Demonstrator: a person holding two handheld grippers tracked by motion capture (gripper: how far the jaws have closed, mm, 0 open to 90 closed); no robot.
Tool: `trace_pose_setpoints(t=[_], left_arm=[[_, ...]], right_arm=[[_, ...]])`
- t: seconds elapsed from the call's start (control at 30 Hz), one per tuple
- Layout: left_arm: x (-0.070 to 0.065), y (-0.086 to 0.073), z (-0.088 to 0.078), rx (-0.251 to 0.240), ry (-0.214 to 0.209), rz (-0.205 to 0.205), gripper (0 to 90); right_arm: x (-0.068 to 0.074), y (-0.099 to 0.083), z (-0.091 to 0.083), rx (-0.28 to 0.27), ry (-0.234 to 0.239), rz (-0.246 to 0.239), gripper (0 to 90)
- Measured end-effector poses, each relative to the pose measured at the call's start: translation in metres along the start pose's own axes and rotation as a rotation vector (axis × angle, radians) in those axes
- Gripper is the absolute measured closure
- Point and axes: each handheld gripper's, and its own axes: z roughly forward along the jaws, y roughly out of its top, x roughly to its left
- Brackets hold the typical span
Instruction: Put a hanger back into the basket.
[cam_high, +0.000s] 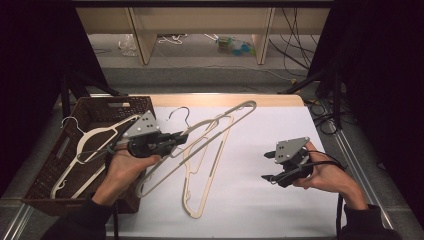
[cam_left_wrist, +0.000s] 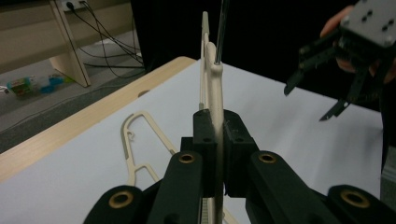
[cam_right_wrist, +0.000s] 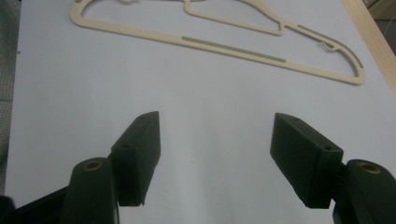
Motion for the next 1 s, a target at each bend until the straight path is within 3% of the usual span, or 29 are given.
trace_pose_setpoints(t=[0.23,0.33,0.63,0.8,1.0], left_arm=[[0.013,0.011,-0.027,-0.107,0.019,-0.082,85.7],[0.019,0.016,-0.041,-0.141,0.033,-0.091,85.7],[0.056,0.018,-0.093,-0.238,0.167,-0.124,85.7],[0.082,0.007,-0.118,-0.265,0.258,-0.162,85.7],[0.114,-0.012,-0.143,-0.275,0.321,-0.224,85.7]], right_arm=[[0.0,-0.001,0.003,0.01,0.013,0.004,33.5],[0.0,-0.002,0.005,0.016,0.015,0.009,33.2],[0.001,-0.003,0.007,0.023,0.017,0.009,32.9],[0.001,-0.004,0.009,0.025,0.024,0.01,32.6],[0.0,-0.006,0.011,0.027,0.015,0.028,30.5]])
